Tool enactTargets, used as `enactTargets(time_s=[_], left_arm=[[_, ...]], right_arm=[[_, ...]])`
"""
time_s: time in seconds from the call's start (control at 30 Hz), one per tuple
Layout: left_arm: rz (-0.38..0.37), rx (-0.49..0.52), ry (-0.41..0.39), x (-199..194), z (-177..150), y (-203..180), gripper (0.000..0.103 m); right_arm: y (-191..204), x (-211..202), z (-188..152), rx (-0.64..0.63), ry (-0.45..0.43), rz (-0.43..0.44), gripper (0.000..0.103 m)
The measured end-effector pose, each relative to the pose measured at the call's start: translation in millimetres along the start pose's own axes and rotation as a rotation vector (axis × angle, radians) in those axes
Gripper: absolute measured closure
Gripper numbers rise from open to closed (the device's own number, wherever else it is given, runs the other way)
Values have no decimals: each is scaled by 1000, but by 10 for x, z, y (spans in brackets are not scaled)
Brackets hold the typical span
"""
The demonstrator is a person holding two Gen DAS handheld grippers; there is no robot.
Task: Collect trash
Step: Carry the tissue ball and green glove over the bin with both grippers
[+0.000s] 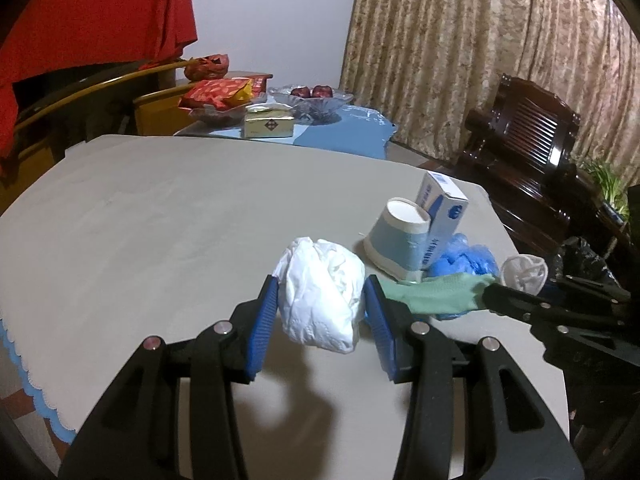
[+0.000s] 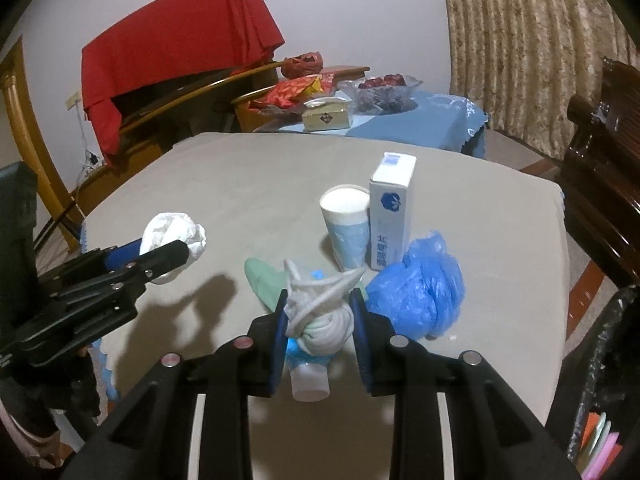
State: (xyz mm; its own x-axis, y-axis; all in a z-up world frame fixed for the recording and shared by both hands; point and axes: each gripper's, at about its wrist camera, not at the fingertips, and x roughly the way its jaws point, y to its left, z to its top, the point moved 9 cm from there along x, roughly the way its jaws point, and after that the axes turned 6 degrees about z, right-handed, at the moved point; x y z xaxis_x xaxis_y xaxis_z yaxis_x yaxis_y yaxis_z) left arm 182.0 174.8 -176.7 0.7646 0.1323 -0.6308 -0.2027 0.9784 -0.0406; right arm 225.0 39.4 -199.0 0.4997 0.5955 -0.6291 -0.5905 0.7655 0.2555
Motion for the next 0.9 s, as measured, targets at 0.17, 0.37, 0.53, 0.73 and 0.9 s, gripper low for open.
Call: enactTargets(time_s=[0.17, 0.37, 0.53, 0.73, 0.9], left_arm=[[-9, 9, -2, -51, -1, -70, 60], [-24, 22, -38, -215, 147, -218, 60], [-52, 28, -69, -360, 289, -358, 60], [-102, 49, -88, -480, 380, -661, 60], [-137, 72, -86, -536, 408, -941, 60]], right_arm=[[-26, -155, 37, -2, -29, -2, 74], [-86, -462, 156, 5, -89, -17, 74], [-176, -781, 238, 11, -137, -29, 74], [-346, -1118, 272, 29, -171, -66, 74], [-512, -1337, 274, 51, -191, -106, 74]])
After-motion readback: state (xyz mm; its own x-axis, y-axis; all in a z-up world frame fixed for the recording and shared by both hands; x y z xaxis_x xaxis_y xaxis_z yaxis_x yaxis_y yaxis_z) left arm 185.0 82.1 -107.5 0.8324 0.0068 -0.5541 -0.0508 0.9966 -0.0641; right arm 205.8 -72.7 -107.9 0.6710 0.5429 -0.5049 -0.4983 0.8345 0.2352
